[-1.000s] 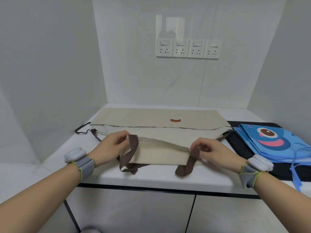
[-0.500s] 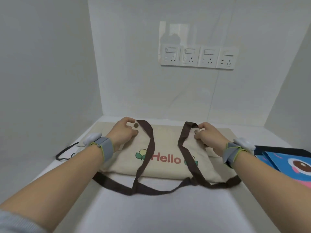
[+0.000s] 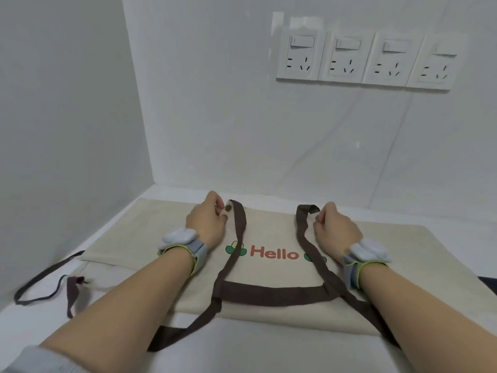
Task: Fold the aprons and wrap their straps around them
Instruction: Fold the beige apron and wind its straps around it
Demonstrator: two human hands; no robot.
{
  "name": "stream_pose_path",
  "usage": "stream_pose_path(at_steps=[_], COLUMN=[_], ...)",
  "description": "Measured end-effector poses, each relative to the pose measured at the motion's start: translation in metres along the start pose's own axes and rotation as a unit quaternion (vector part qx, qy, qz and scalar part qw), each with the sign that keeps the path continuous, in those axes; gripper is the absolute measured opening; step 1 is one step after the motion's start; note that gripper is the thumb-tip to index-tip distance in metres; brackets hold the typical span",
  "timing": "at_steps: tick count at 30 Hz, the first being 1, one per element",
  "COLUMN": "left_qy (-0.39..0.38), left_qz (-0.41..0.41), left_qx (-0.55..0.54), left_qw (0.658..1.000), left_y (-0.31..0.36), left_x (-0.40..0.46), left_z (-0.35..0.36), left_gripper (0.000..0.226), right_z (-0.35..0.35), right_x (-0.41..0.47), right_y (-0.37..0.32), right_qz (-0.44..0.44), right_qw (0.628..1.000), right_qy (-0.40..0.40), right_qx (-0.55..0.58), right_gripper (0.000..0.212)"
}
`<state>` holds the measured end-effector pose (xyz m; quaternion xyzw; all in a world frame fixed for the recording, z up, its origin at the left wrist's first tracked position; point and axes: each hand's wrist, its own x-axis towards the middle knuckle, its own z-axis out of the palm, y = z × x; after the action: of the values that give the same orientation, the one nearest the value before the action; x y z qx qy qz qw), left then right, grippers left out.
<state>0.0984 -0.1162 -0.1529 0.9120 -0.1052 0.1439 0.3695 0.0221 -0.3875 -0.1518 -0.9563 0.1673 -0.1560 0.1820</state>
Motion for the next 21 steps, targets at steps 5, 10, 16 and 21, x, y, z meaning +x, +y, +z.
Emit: stream_pose_path(at_steps=[5, 10, 16, 21], left_qy=[-0.067, -0.135, -0.143, -0.155], left_qz=[0.019, 0.003, -0.002, -0.006], left_qx=[0.200, 0.253, 0.259, 0.258], left_qw=[0.977, 0.958, 0.955, 0.954], left_y=[-0.013, -0.013, -0.008, -0.014], left_x=[-0.002, -0.022, -0.079, -0.125], left_z=[0.008, -0.002, -0.033, -0.059], left_gripper=[0.049, 0.052, 0.052, 0.050], right_z=[0.010, 0.007, -0.009, -0.018], right_x=[-0.008, -0.027, -0.085, -0.136], right_y=[-0.002, -0.006, -0.013, -0.021], right_qz=[-0.018, -0.007, -0.008, -0.019], right_qw=[0.990, 0.994, 0.994, 0.993], right_qy=[0.092, 0.035, 0.031, 0.035], right_qx=[-0.104, -0.106, -0.104, -0.110], right_gripper=[0.022, 0.025, 0.025, 0.024])
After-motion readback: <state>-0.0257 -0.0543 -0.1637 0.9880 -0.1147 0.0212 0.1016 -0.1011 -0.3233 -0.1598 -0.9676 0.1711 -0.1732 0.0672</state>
